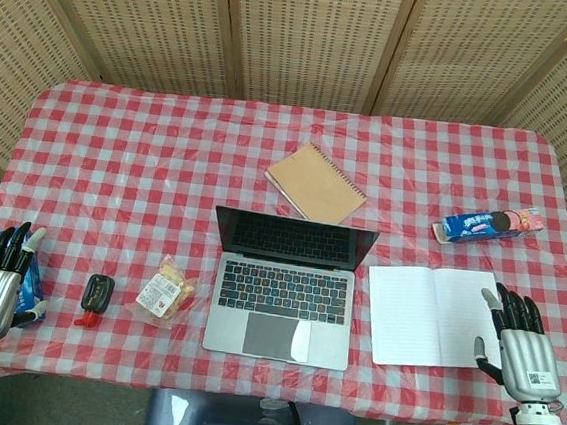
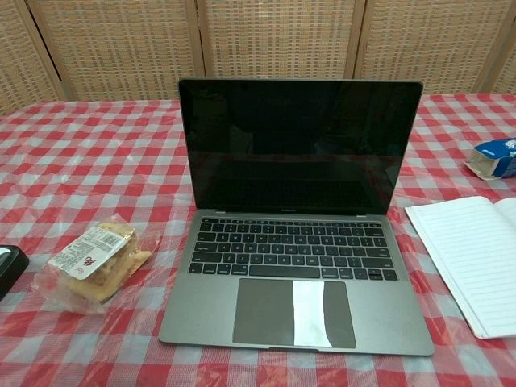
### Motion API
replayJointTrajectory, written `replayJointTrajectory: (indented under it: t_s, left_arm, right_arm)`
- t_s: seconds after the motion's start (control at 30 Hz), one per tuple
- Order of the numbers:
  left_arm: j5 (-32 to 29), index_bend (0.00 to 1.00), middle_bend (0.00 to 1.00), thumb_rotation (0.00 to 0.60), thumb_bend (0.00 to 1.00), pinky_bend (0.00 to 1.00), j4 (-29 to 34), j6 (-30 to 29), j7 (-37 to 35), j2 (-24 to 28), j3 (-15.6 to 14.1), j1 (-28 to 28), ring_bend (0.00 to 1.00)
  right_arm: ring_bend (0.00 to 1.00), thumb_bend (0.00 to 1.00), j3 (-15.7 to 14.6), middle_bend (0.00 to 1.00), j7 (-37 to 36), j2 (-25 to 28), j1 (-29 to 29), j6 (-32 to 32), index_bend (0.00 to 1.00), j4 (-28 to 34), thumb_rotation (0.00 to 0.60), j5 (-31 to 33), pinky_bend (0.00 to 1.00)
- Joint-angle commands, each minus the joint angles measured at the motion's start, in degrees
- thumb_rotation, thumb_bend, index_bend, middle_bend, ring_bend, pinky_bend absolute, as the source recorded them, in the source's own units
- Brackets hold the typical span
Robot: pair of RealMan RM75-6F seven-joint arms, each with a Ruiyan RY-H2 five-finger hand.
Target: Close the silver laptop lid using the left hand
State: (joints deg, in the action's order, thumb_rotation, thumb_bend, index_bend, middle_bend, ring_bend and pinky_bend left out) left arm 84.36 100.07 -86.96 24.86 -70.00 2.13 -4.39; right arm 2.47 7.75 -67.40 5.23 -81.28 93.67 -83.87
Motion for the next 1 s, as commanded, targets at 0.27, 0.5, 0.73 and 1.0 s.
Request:
replayJointTrajectory:
  t_s: [0.27, 0.5, 0.73, 1.0]
  left_arm:
    - [0.2, 0.00, 0.00, 0.600, 0.01, 0.00, 0.1, -0.2, -0.2, 0.1, -0.1, 0.1, 0.00]
    - [0.2, 0.00, 0.00, 0.600, 0.02, 0.00, 0.2, 0.0, -0.6, 0.3, -0.1, 0.1, 0.00]
    - [0.0, 0.00, 0.00, 0.600, 0.01, 0.00, 0.2, 0.4, -0.8, 0.4, -0.1, -0.1, 0.00]
    - [0.9, 0.00, 0.00, 0.600, 0.01, 0.00, 0.8, 0.1, -0.8, 0.6, -0.4, 0.0, 0.00]
  right_arm:
    - [0.00, 0.72, -0.3, 0.00, 0.2, -0.2, 0.1, 0.2, 0.00, -0.2, 0.600, -0.5, 0.00]
    - [0.00, 0.72, -0.1, 0.00, 0.4, -0.4, -0.1, -1.1, 0.00, -0.3, 0.600, -1.3, 0.00]
    - [0.00, 0.72, 0.2, 0.00, -0.1, -1.0, -0.3, -2.7, 0.00, -1.1, 0.600, -2.4, 0.00]
    - [0.00, 0.72, 0.3, 0.00, -0.5, -1.4, -0.4, -3.3, 0.00, -1.8, 0.600, -2.8, 0.00]
